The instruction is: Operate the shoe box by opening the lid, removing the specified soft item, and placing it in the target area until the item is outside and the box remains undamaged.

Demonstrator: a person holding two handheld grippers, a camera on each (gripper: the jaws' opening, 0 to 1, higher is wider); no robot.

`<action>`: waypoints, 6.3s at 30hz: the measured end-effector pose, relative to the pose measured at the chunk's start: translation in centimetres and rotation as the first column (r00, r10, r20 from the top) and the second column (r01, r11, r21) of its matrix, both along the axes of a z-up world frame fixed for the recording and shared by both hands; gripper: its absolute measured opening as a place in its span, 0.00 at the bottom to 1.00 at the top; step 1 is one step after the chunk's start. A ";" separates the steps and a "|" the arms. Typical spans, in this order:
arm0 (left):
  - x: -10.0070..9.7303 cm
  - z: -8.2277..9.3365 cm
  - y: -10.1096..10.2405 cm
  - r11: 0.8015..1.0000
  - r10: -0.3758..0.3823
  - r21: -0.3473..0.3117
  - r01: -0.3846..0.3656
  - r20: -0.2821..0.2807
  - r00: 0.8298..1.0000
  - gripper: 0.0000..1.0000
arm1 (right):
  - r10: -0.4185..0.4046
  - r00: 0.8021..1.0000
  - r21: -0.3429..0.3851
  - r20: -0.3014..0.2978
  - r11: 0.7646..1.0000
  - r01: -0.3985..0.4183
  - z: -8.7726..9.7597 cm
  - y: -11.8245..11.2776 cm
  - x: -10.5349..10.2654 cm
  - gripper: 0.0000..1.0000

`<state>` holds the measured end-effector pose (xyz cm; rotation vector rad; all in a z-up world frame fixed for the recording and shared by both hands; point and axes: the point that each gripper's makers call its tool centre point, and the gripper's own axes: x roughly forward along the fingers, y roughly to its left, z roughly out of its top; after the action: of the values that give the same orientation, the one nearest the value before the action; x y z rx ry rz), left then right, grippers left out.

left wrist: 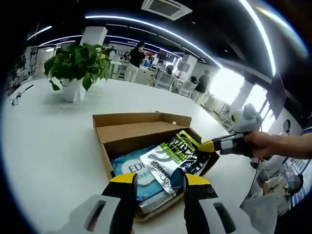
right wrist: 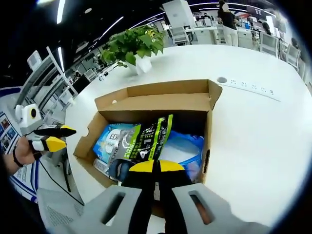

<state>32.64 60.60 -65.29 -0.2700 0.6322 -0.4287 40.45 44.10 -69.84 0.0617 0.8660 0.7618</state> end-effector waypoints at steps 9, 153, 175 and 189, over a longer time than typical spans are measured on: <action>0.7 -0.7 -2.1 0.999 -0.034 -0.030 0.033 -0.025 0.999 0.38 | -0.049 0.999 0.007 0.015 0.999 0.049 0.7 -1.9 0.6 0.00; 6.2 -2.9 -33.6 0.907 -0.416 -0.157 0.392 -0.175 0.892 0.00 | -0.393 0.919 0.090 -0.030 0.915 0.394 -0.3 -29.1 -1.4 0.00; 5.3 -7.1 -35.1 0.905 -0.414 -0.004 0.424 -0.229 0.881 0.00 | -0.389 0.917 0.055 -0.090 0.917 0.394 -4.4 -30.2 -2.0 0.00; 4.8 -9.2 -35.3 0.903 -0.388 0.078 0.423 -0.275 0.880 0.00 | -0.377 0.919 0.026 -0.117 0.924 0.383 -6.3 -30.2 -2.3 0.00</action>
<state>37.45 25.33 -74.53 -0.0565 0.9735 -0.7607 38.16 13.87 -76.15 0.3100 0.9059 0.4153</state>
